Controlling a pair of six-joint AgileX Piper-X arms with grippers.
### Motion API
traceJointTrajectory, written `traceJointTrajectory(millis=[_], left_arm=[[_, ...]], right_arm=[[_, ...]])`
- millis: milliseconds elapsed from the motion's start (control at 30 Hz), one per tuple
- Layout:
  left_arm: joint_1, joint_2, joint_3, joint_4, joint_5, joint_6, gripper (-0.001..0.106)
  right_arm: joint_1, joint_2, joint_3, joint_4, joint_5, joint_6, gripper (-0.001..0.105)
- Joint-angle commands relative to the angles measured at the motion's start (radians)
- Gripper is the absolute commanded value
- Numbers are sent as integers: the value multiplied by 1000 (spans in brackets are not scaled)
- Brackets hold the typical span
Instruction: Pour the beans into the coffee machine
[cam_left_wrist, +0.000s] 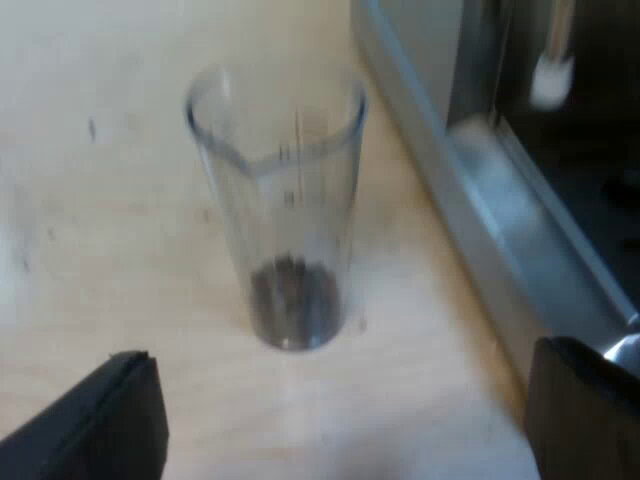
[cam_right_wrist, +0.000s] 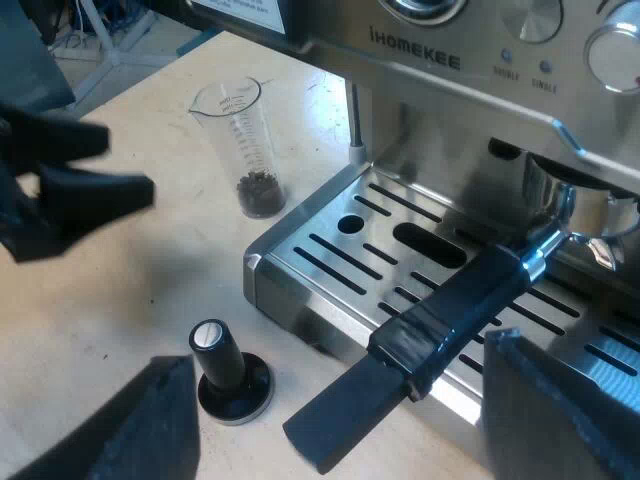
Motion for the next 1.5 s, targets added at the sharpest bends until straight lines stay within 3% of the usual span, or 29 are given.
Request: traceJointTrajectory(millis=[33,733,1000,1233,1500], left_arm=[[-4,78,0,-105,1,-10,86],[-4,426,0,-527,6,-10,86],[-4,553,-2,-690,6,-56,86],[-4,582,-2,-739,-55,-56,86],[-4,584,-5,-739,-72,-52,86]], right_arm=[[1,-6,-13,-15,-15,-5,62],[1,-6,-13,-15,-15,-5,62],[1,-6,-13,-15,-15,-5,62],[1,-6,-13,-15,-15,-5,62],[1,-6,-13,-15,-18,-5,62]])
